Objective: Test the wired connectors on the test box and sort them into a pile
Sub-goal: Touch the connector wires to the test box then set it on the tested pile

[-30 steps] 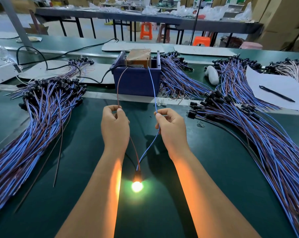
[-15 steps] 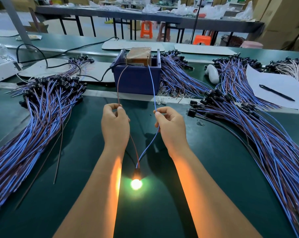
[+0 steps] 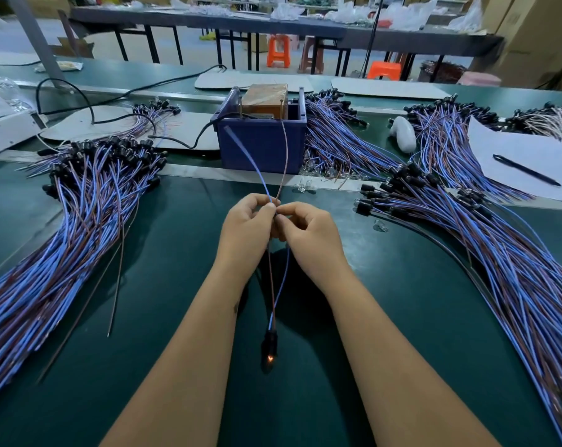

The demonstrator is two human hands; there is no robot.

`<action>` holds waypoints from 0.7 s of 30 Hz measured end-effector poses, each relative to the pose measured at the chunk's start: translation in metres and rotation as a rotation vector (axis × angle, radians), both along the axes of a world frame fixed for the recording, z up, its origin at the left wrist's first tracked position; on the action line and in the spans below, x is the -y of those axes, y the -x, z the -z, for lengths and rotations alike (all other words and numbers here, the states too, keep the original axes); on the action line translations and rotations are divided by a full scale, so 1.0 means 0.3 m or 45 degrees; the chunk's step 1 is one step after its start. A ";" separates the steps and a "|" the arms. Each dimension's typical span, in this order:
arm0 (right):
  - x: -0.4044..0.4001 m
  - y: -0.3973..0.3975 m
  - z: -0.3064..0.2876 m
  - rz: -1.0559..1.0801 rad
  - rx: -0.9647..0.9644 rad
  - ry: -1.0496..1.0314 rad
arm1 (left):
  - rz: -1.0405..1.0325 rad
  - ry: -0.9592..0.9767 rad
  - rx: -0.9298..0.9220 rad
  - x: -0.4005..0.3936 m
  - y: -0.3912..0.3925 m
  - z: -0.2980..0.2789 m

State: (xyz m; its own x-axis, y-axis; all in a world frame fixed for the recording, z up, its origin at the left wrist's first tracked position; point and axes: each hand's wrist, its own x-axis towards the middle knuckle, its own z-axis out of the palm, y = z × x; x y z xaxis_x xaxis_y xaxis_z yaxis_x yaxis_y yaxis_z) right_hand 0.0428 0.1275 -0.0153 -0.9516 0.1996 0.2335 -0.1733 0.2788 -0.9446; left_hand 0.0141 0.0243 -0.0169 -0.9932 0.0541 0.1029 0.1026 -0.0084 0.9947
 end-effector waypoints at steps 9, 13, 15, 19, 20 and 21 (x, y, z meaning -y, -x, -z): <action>-0.018 0.003 0.005 -0.046 0.065 -0.078 | -0.097 -0.218 0.093 0.028 0.003 -0.021; -0.018 -0.004 0.005 -0.263 0.080 -0.144 | -0.103 -0.540 0.197 0.035 0.006 -0.035; -0.023 -0.009 -0.001 -0.329 -0.012 0.050 | -0.134 -0.614 0.208 0.040 0.004 -0.035; -0.051 -0.005 -0.016 -0.172 -0.060 0.493 | -0.146 -0.577 0.117 0.041 -0.009 -0.035; -0.060 -0.001 -0.018 -0.101 -0.034 0.589 | -0.128 -0.470 0.035 0.037 -0.015 -0.034; -0.069 0.005 -0.018 -0.032 -0.024 0.667 | -0.099 -0.317 -0.062 0.030 -0.022 -0.033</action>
State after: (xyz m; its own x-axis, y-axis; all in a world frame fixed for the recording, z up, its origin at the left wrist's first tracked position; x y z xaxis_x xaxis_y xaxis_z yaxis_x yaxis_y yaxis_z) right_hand 0.0412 0.1482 -0.0099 -0.9542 0.2716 0.1258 -0.1925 -0.2348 -0.9528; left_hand 0.0207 0.0153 -0.0071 -0.9869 -0.0552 0.1515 0.1605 -0.2425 0.9568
